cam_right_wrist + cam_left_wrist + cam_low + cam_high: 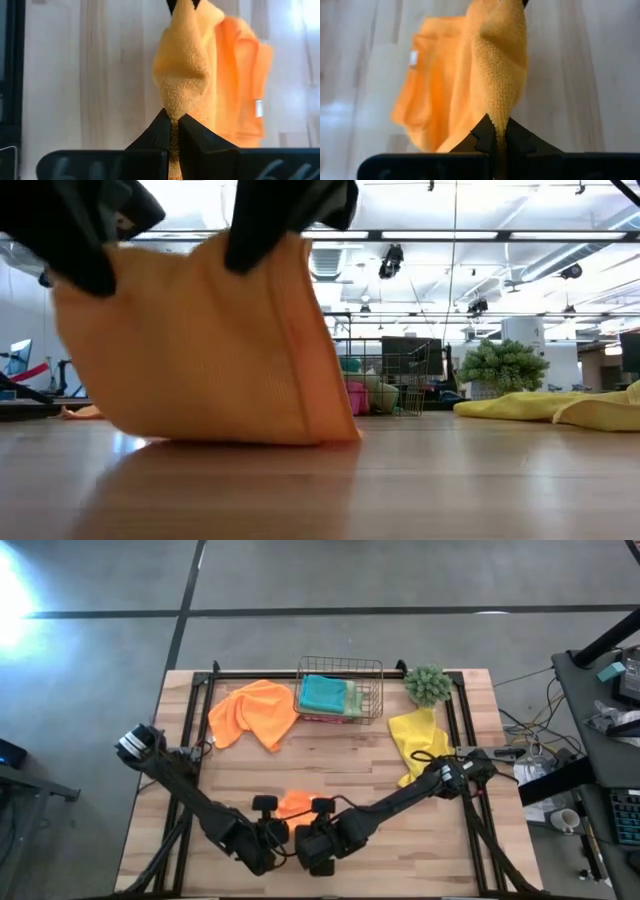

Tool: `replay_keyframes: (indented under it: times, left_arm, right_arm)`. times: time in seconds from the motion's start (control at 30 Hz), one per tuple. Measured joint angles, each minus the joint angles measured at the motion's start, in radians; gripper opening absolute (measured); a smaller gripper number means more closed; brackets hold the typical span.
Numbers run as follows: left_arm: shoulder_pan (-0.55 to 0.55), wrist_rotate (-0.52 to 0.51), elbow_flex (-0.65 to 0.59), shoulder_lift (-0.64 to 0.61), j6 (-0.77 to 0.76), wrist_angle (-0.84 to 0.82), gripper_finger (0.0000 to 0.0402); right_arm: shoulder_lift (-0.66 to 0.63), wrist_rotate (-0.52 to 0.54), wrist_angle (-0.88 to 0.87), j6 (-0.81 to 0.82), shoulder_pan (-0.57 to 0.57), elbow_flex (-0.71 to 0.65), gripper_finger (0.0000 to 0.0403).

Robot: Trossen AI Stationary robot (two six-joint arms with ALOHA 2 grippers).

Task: Fold microfiber towels
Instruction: Stack the folded bottom orange microfiber cloth on top of the folded blue microfiber cloth

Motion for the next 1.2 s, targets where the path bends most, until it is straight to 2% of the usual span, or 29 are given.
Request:
replay_keyframes:
  times: [0.27, 0.63, 0.97, 1.2]
  left_arm:
    - [0.056, 0.006, 0.002, -0.136, 0.050, -0.059, 0.0002]
    - [0.198, 0.011, 0.005, -0.309, 0.242, -0.112, 0.0002]
    - [0.413, 0.009, 0.022, -0.332, 0.507, -0.105, 0.0001]
    - [0.580, -0.001, 0.114, -0.332, 0.686, -0.107, 0.0001]
  right_arm:
    - [0.000, 0.033, -0.115, 0.000, -0.005, 0.121, 0.0009]
    - [-0.077, 0.127, -0.170, 0.014, -0.062, 0.121, 0.0009]
    - [-0.176, 0.193, -0.214, -0.072, -0.184, 0.121, 0.0009]
    - [-0.243, 0.214, -0.282, -0.124, -0.303, 0.121, 0.0008]
